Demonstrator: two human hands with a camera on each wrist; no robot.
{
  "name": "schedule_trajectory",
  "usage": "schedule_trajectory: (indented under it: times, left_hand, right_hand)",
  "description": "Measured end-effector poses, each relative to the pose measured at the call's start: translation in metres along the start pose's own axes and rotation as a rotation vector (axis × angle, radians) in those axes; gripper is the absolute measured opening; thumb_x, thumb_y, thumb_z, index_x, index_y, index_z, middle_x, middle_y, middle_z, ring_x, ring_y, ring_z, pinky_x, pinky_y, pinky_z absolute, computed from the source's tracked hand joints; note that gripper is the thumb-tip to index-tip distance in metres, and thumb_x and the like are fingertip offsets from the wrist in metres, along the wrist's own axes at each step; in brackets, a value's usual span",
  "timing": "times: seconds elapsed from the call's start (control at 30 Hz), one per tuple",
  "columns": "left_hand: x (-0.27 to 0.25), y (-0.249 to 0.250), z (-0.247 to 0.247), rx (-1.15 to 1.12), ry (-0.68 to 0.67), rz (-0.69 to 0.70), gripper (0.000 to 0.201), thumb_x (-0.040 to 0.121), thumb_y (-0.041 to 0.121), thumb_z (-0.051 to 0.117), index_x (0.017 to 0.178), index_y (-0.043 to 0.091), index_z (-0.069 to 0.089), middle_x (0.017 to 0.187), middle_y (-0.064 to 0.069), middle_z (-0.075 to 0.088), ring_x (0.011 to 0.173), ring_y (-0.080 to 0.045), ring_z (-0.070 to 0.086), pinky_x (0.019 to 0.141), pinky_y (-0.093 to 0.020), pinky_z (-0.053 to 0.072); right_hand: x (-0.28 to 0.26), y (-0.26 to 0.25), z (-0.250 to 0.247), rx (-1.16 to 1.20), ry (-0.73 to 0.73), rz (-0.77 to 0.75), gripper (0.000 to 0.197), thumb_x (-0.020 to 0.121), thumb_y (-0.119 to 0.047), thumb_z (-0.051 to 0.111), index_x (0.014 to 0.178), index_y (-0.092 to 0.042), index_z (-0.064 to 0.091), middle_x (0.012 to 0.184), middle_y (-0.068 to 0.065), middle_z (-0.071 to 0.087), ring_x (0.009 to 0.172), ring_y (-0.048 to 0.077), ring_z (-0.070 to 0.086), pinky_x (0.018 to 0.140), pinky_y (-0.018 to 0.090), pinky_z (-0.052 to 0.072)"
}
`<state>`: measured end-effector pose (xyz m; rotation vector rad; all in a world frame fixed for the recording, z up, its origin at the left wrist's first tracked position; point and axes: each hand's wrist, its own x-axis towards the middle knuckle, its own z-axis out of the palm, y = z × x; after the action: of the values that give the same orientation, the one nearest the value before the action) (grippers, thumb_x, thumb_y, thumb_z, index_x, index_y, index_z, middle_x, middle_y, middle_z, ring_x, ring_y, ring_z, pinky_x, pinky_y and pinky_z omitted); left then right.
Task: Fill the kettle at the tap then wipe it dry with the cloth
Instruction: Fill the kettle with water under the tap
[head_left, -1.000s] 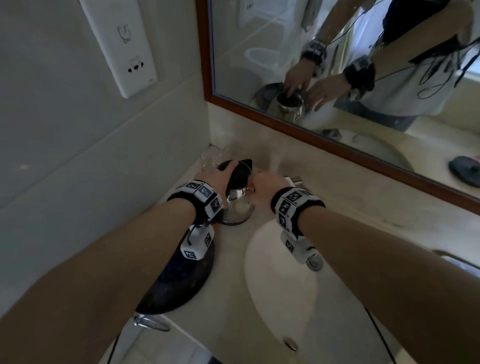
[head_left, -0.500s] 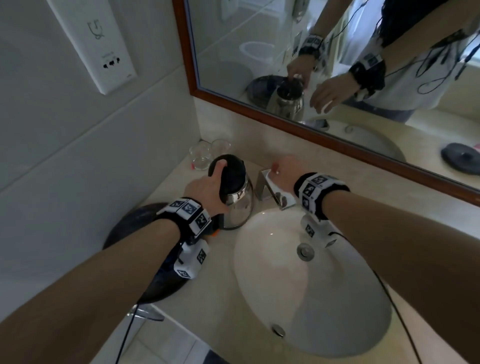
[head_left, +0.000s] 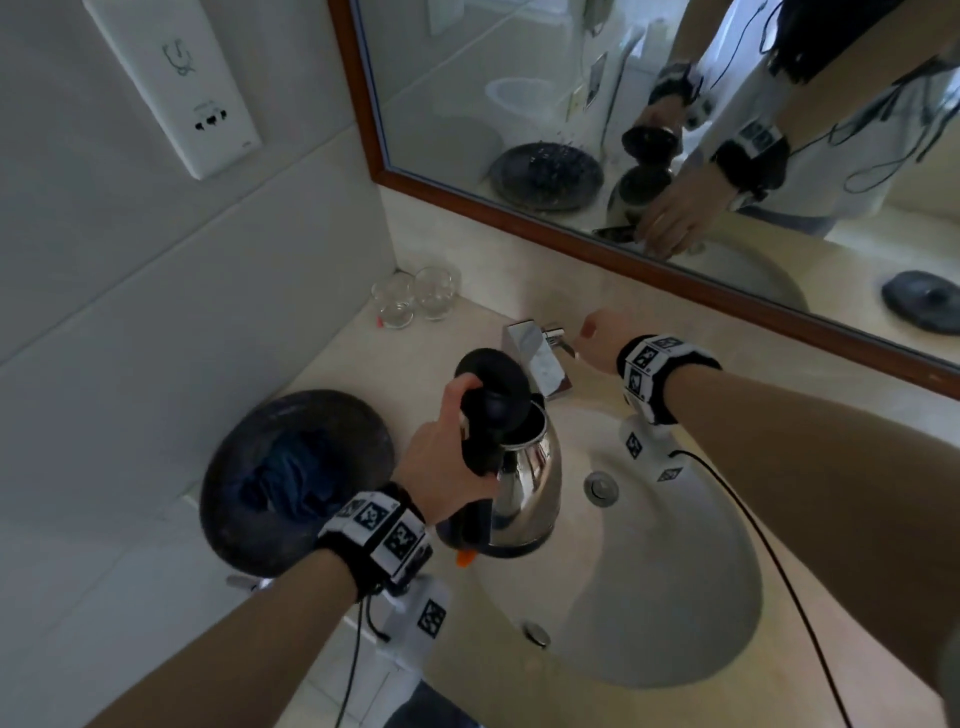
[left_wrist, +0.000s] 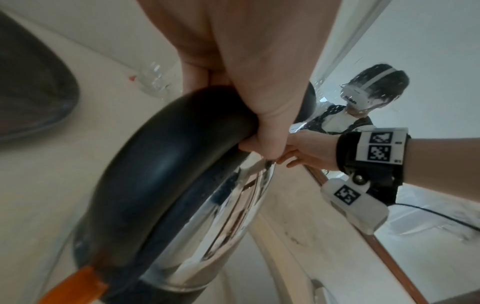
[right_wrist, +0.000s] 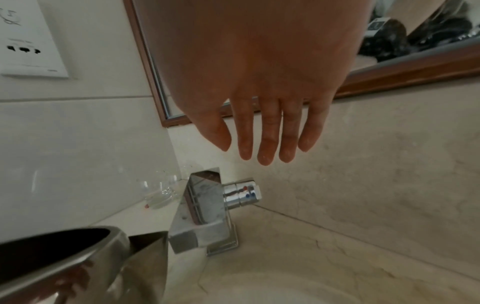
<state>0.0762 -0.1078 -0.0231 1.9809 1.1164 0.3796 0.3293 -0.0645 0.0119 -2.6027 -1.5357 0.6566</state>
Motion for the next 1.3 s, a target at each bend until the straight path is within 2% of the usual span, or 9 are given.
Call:
schedule_trajectory:
  times: [0.17, 0.3, 0.43, 0.6, 0.7, 0.83, 1.1, 1.23, 1.3]
  left_hand:
    - [-0.004, -0.021, 0.023, -0.014, 0.012, -0.025, 0.1, 0.063, 0.019, 0.081, 0.132, 0.044, 0.013, 0.073, 0.004, 0.065, 0.065, -0.016, 0.067, 0.066, -0.04, 0.059]
    - [0.007, -0.029, 0.04, 0.0, -0.054, -0.043, 0.1, 0.063, 0.019, 0.082, 0.132, 0.045, 0.015, 0.07, 0.012, 0.058, 0.062, -0.009, 0.062, 0.059, -0.025, 0.053]
    - [0.029, -0.029, 0.055, -0.032, -0.071, -0.071, 0.099, 0.063, 0.018, 0.08, 0.133, 0.044, 0.015, 0.071, 0.002, 0.065, 0.066, -0.017, 0.066, 0.067, -0.038, 0.058]
    - [0.059, -0.026, 0.066, -0.072, -0.043, -0.06, 0.098, 0.062, 0.016, 0.08, 0.133, 0.042, 0.018, 0.071, -0.003, 0.067, 0.064, -0.021, 0.067, 0.066, -0.043, 0.057]
    - [0.068, -0.026, 0.066, -0.088, -0.026, -0.044, 0.096, 0.062, 0.015, 0.079, 0.133, 0.041, 0.02, 0.069, -0.002, 0.066, 0.063, -0.021, 0.066, 0.065, -0.044, 0.057]
    - [0.076, -0.025, 0.064, -0.113, -0.033, -0.05, 0.096, 0.062, 0.015, 0.079, 0.131, 0.042, 0.02, 0.073, -0.007, 0.067, 0.063, -0.024, 0.066, 0.066, -0.047, 0.058]
    - [0.082, -0.028, 0.066, -0.127, -0.044, -0.036, 0.096, 0.063, 0.014, 0.08, 0.131, 0.042, 0.02, 0.074, -0.006, 0.068, 0.063, -0.02, 0.067, 0.066, -0.044, 0.06]
    - [0.085, -0.028, 0.066, -0.145, -0.053, -0.026, 0.096, 0.062, 0.015, 0.08, 0.13, 0.045, 0.02, 0.074, -0.007, 0.069, 0.063, -0.021, 0.068, 0.064, -0.045, 0.06]
    - [0.088, -0.029, 0.066, -0.152, -0.065, -0.014, 0.096, 0.062, 0.015, 0.08, 0.13, 0.045, 0.02, 0.076, -0.009, 0.069, 0.063, -0.022, 0.069, 0.063, -0.045, 0.06]
  right_hand:
    - [0.013, 0.016, 0.02, -0.015, -0.042, 0.034, 0.038, 0.096, -0.035, 0.049, 0.117, -0.005, 0.06, 0.116, 0.017, 0.064, 0.105, 0.034, 0.061, 0.083, 0.034, 0.048]
    - [0.031, 0.024, 0.038, -0.017, -0.108, 0.043, 0.046, 0.099, -0.036, 0.044, 0.132, -0.004, 0.048, 0.129, 0.019, 0.057, 0.114, 0.034, 0.057, 0.091, 0.037, 0.047]
    - [0.051, 0.021, 0.046, -0.068, -0.113, -0.071, 0.031, 0.103, -0.023, 0.037, 0.111, -0.002, 0.057, 0.124, 0.022, 0.06, 0.112, 0.035, 0.058, 0.078, 0.032, 0.04]
    - [0.066, 0.023, 0.052, -0.121, -0.087, -0.131, 0.029, 0.1, -0.018, 0.045, 0.113, 0.001, 0.062, 0.112, 0.022, 0.065, 0.103, 0.035, 0.063, 0.074, 0.03, 0.041]
    - [0.076, 0.03, 0.053, -0.177, -0.102, -0.129, 0.029, 0.1, -0.02, 0.045, 0.112, 0.0, 0.063, 0.093, 0.019, 0.062, 0.085, 0.031, 0.059, 0.069, 0.029, 0.037]
    - [0.091, 0.036, 0.052, -0.148, -0.119, -0.067, 0.028, 0.099, -0.02, 0.049, 0.107, 0.0, 0.066, 0.084, 0.013, 0.059, 0.077, 0.028, 0.056, 0.067, 0.029, 0.039]
    - [0.096, 0.036, 0.053, -0.137, -0.147, -0.046, 0.027, 0.099, -0.02, 0.05, 0.108, 0.0, 0.066, 0.082, 0.012, 0.056, 0.077, 0.025, 0.053, 0.067, 0.028, 0.038]
    - [0.096, 0.036, 0.053, -0.132, -0.133, -0.038, 0.026, 0.099, -0.021, 0.05, 0.104, -0.001, 0.067, 0.064, 0.007, 0.05, 0.076, 0.026, 0.053, 0.067, 0.028, 0.038]
    - [0.094, 0.036, 0.052, -0.143, -0.136, -0.042, 0.027, 0.099, -0.02, 0.05, 0.104, -0.001, 0.067, 0.072, 0.01, 0.054, 0.076, 0.026, 0.052, 0.067, 0.028, 0.038]
